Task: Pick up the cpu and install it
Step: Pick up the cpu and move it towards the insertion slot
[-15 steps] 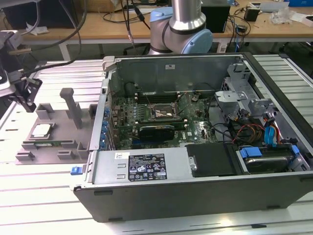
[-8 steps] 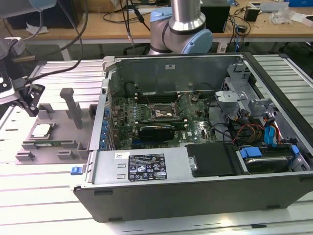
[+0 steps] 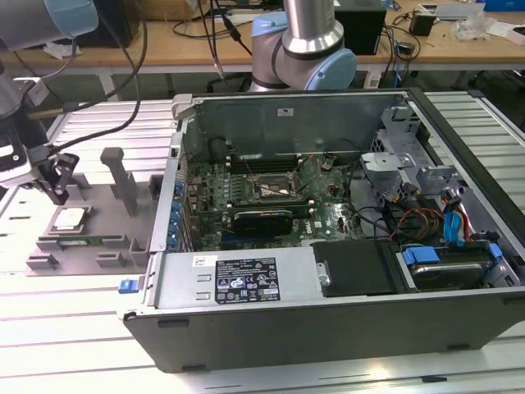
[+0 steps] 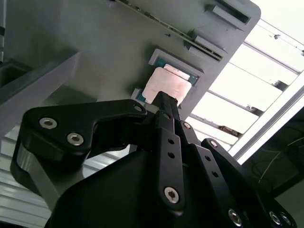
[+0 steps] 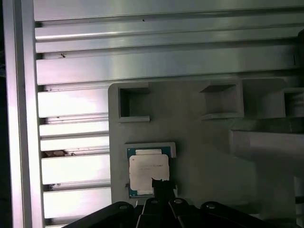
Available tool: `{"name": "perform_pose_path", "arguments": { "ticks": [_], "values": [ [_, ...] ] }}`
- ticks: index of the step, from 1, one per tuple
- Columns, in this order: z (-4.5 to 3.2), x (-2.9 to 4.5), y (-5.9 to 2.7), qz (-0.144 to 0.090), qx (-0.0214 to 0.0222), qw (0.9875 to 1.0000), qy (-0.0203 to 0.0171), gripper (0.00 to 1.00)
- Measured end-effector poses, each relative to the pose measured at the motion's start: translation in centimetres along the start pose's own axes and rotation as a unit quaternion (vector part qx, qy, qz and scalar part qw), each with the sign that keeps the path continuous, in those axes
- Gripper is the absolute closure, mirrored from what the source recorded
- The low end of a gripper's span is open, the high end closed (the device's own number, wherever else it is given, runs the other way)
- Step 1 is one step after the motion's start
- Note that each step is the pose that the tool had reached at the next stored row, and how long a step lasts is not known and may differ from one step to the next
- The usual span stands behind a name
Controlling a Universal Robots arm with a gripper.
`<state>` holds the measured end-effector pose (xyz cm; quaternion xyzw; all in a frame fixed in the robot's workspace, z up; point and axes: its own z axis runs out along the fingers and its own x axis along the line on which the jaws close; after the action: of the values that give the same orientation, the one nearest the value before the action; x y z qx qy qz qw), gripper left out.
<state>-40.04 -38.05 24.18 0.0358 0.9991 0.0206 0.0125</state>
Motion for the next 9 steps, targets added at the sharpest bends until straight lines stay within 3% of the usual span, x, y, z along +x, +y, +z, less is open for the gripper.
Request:
{"name": "perform_pose_path", "arguments": {
  "ticks": [2, 9],
  "values": [
    [0.5, 0.11, -0.03, -0.001, 0.0, 1.0, 0.0, 0.89],
    [0.57, 0.12, -0.03, -0.002, -0.0002, 1.0, 0.0001, 0.89]
  ]
}}
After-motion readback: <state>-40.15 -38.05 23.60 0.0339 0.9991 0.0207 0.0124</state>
